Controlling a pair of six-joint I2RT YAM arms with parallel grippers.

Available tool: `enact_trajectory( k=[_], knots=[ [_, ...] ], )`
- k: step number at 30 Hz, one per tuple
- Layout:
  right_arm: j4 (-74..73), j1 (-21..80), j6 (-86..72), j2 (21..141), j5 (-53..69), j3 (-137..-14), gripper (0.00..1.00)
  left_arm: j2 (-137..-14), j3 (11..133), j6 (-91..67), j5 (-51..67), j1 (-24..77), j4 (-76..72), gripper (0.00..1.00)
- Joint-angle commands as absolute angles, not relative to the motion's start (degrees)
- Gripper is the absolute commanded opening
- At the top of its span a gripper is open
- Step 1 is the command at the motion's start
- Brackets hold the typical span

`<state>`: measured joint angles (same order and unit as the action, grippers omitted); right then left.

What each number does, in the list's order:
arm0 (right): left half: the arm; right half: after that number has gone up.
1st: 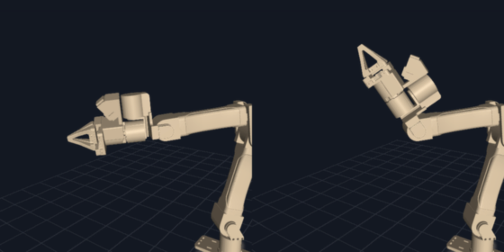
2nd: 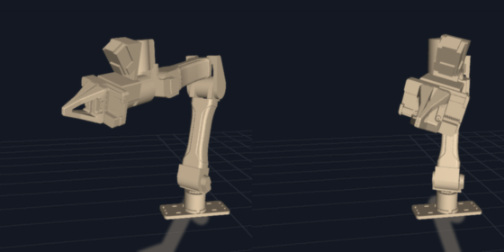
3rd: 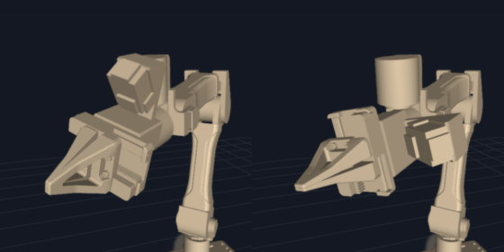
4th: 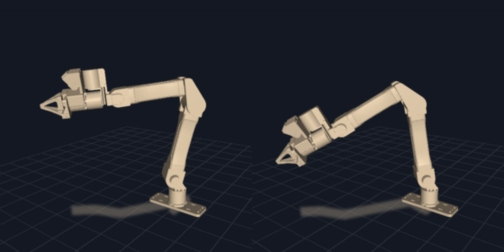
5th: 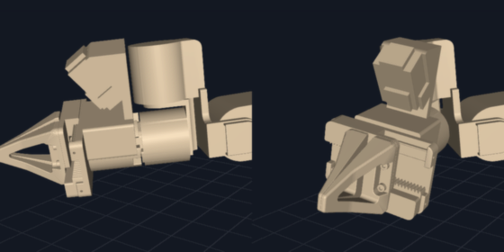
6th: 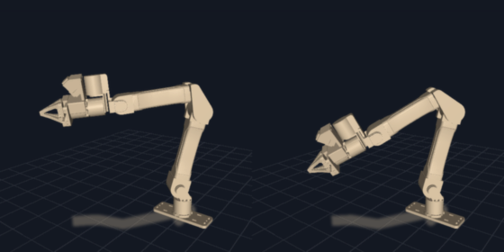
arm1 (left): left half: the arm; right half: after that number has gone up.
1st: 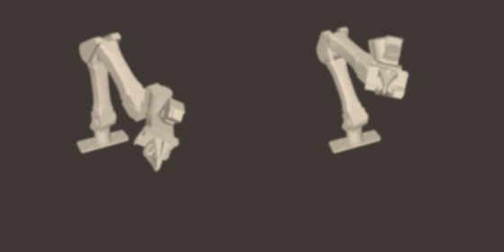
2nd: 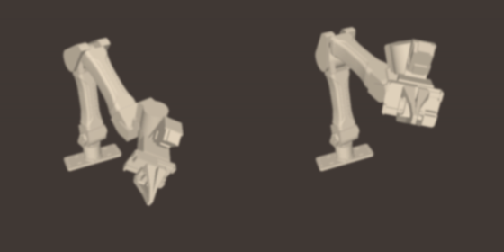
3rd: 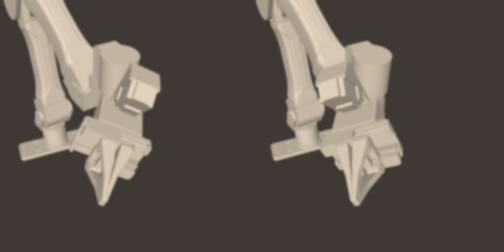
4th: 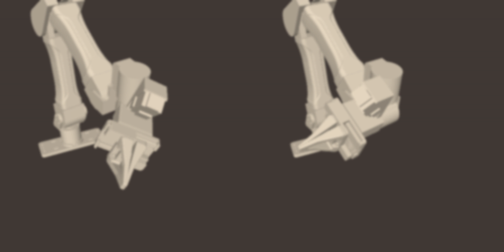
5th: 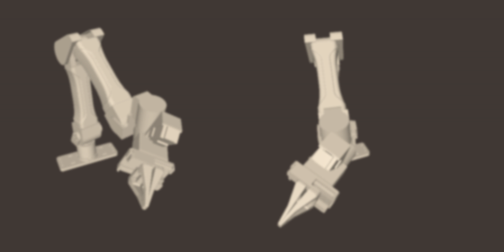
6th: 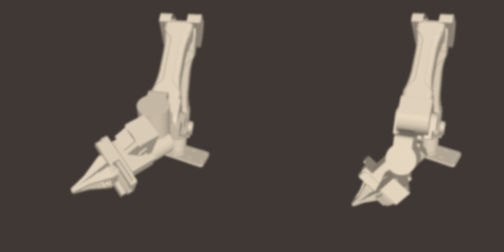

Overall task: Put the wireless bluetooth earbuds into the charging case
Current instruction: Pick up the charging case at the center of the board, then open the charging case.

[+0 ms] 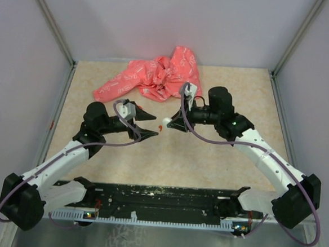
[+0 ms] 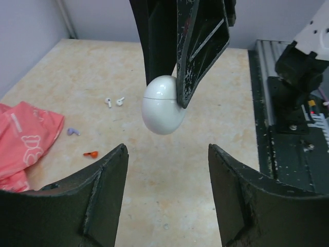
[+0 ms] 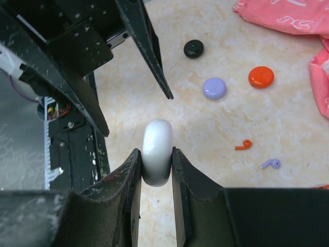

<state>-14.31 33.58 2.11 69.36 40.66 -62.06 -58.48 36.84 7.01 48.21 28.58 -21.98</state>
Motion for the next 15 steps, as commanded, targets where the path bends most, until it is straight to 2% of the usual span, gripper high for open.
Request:
enact_trajectory(
  k=[1,9,15],
  knots=[
    [-14.4,33.5,9.1,67.3,48.4,-65.1,0.07,-60.8,37.7,-4.3,59.7,26.8,-32.5,0.67],
    [-10.5,34.1,10.8,67.5,53.9,-64.4,0.08,-65.0,38.9,-10.4,62.2,26.6,-34.9,0.6],
    [-13.6,36.3,14.6,69.5,52.0,-66.3,0.07,-66.1,39.1,-12.4,63.4,26.7,-35.9,0.56]
  ],
)
